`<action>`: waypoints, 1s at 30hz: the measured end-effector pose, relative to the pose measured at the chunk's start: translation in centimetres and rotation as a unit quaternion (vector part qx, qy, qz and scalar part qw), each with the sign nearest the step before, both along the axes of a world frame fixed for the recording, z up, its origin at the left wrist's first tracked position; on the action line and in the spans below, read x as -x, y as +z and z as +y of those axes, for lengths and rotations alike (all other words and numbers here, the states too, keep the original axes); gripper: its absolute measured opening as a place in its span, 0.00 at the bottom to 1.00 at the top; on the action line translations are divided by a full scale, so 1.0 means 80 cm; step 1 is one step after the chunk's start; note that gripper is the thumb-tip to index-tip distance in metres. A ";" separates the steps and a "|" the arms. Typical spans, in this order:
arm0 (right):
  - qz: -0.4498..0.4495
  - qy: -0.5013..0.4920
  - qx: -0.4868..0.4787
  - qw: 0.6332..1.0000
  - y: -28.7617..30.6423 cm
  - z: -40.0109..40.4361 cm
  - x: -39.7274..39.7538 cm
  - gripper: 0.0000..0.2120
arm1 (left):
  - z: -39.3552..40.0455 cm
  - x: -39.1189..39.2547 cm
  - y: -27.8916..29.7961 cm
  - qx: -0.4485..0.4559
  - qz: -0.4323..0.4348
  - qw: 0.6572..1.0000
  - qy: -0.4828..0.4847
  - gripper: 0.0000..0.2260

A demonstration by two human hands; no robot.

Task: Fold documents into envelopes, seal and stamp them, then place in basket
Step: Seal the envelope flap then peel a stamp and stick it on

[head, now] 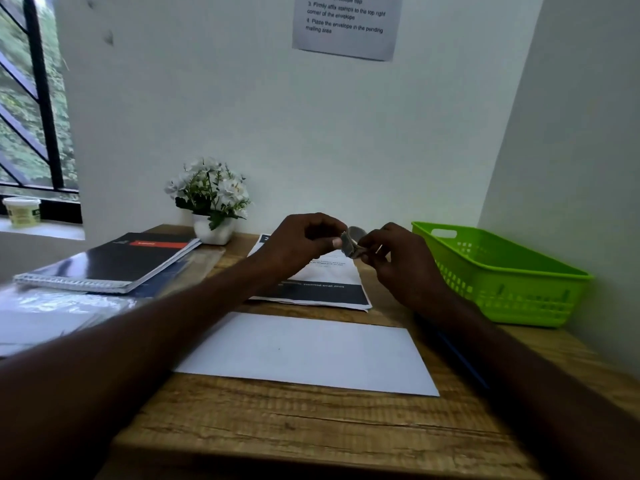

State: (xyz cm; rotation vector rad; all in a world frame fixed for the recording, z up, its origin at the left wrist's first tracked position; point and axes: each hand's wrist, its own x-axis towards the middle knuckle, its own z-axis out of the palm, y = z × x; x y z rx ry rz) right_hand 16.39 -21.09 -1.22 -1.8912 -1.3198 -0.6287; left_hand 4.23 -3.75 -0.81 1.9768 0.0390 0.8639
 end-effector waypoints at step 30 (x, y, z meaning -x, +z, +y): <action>-0.005 0.037 0.010 0.999 0.000 0.004 0.000 0.05 | 0.003 0.003 0.002 0.026 -0.015 0.999 0.018 0.09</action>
